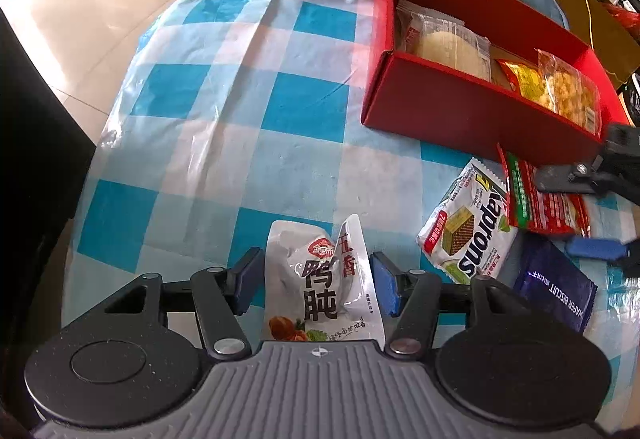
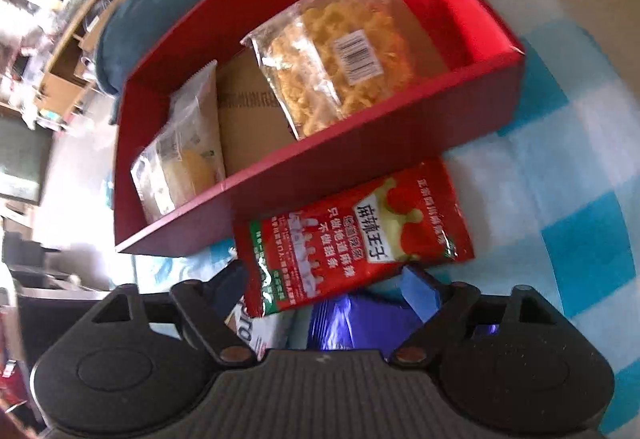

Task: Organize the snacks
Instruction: 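Grasp the white duck-snack bag with the left tool while the right tool grasps the blue Wafer Biscuit pack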

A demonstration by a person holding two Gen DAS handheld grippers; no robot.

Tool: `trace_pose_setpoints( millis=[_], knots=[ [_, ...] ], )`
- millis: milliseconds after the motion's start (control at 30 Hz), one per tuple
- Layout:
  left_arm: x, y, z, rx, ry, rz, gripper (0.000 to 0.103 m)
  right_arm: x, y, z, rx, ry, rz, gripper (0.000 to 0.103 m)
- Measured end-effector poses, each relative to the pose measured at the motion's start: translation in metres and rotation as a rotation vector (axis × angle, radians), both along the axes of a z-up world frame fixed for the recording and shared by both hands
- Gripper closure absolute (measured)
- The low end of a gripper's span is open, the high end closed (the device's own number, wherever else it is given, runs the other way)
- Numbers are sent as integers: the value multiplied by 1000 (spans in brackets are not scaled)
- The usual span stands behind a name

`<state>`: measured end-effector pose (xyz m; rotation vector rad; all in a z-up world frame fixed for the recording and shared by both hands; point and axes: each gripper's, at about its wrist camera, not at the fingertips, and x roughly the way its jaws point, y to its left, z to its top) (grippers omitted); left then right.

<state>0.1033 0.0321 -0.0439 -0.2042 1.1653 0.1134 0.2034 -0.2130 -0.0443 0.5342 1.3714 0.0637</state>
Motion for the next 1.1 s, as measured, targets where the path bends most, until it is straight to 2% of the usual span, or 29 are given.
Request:
trace_pose_setpoints(
  millis=[167, 267, 333, 467, 633, 700, 867, 1000, 1100],
  knots=[
    [0, 5, 0, -24, -1, -7, 37, -2, 7, 30, -103, -113, 133, 17],
    [0, 4, 0, -20, -1, -16, 36, -9, 7, 39, -123, -140, 165, 17],
    [0, 2, 0, -9, -1, -29, 37, -15, 14, 35, -120, -123, 231, 17],
    [-1, 3, 1, -4, 0, -37, 37, -35, 38, 26, -186, -119, 422, 17],
    [-3, 2, 1, -12, 8, -56, 38, -37, 54, 12, -244, -132, 642, 16],
    [-3, 2, 1, -10, 8, -61, 38, -37, 53, 9, -232, -124, 713, 16],
    [-2, 2, 1, -11, 10, -72, 38, -59, 48, 3, -200, -73, 783, 16],
    [-1, -2, 0, 7, 12, -87, 35, -75, 57, 2, -255, -121, 830, 12],
    [-1, -5, -1, 14, 12, -103, 32, -76, 65, -3, -327, -132, 794, 7]
  ],
)
